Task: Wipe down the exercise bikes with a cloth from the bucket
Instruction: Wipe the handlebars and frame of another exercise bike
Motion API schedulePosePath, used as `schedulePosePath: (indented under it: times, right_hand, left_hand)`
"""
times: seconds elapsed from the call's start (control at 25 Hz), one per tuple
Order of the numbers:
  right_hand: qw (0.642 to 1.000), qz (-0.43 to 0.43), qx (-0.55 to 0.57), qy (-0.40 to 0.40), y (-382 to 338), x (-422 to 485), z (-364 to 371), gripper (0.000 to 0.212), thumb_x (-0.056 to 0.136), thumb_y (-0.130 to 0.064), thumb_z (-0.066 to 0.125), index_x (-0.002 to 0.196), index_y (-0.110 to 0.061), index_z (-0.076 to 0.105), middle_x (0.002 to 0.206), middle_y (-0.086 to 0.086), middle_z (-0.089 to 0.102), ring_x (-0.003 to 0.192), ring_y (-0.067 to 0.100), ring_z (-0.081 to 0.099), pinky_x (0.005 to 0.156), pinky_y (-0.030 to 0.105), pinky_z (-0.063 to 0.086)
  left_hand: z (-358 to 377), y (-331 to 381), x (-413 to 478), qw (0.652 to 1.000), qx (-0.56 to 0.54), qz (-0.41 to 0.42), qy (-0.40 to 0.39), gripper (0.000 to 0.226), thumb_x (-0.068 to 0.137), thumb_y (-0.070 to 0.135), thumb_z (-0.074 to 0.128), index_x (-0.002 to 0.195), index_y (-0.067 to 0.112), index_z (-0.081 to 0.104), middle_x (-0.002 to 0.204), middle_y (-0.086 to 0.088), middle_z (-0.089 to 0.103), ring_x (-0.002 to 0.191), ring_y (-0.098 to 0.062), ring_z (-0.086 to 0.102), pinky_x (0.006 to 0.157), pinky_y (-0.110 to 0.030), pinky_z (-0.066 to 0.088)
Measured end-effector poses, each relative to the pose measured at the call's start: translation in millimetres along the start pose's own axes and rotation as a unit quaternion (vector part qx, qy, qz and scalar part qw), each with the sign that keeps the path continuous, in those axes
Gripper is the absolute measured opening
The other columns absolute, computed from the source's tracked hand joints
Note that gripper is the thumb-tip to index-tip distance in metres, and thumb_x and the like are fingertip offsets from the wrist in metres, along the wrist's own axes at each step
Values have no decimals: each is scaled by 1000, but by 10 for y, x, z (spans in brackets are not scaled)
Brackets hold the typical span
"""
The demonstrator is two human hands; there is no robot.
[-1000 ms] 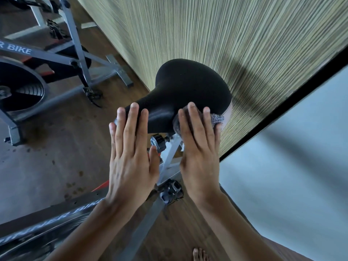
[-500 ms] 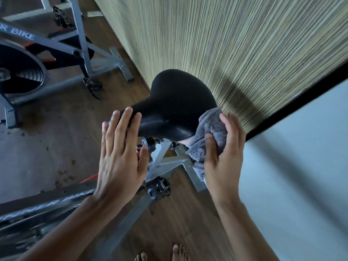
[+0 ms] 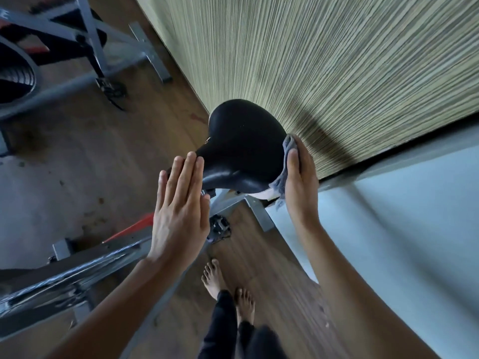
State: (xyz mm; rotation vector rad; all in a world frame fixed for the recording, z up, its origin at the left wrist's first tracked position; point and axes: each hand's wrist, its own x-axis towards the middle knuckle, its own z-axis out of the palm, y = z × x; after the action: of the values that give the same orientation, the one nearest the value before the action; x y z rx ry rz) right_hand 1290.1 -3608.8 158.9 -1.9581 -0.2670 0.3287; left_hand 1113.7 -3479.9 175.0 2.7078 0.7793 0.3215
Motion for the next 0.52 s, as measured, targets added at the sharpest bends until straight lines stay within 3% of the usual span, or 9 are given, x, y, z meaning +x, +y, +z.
schedulePosePath:
  times: [0.12, 0.16, 0.28, 0.32, 0.44, 0.52]
  right_hand:
    - [999, -11, -39, -3, -8, -311, 34, 44, 108, -25, 39, 151, -15, 40, 154, 0, 41, 140, -1, 34, 117, 14, 25]
    - [999, -5, -31, -9, -17, -250, 32, 43, 108, -24, 39, 150, -17, 41, 152, -1, 43, 137, -3, 36, 115, 12, 26]
    - [999, 38, 10, -35, -109, 197, -3, 30, 104, -28, 38, 125, -25, 59, 123, -7, 60, 120, 8, 54, 110, 31, 41]
    - [998, 40, 20, -42, -115, 195, -26, 29, 104, -25, 38, 123, -22, 61, 118, -5, 62, 118, 11, 56, 107, 27, 42]
    - [998, 6, -27, -50, -104, -231, -80, 40, 108, -20, 41, 148, -17, 45, 146, -9, 47, 136, -8, 38, 110, 7, 26]
    - [996, -33, -67, -46, -50, -162, -95, 45, 107, -23, 39, 150, -13, 41, 152, -2, 41, 138, -7, 34, 115, 13, 26]
  left_hand:
    - [-41, -12, 6, 1000, 6, 7, -24, 57, 102, 20, 40, 155, 4, 23, 164, -11, 19, 153, -26, 12, 124, -49, 13]
    - [-56, -15, 8, 999, 7, 8, -31, 58, 102, 20, 40, 155, 4, 23, 164, -11, 18, 153, -26, 11, 124, -49, 13]
    - [-71, -9, 11, 999, 7, 6, -45, 61, 101, 21, 42, 156, 5, 21, 165, -10, 16, 154, -25, 9, 125, -48, 10]
    - [-72, 1, 6, 999, 8, 4, -45, 62, 100, 20, 44, 156, 5, 21, 164, -10, 16, 154, -25, 9, 125, -48, 10]
    - [-42, 30, 12, 999, 11, -9, -33, 63, 98, 18, 49, 154, 3, 24, 163, -12, 20, 153, -28, 12, 124, -50, 11]
    - [-17, 57, 30, 999, 16, -19, -28, 64, 97, 19, 51, 154, 3, 25, 163, -13, 21, 152, -30, 14, 124, -51, 11]
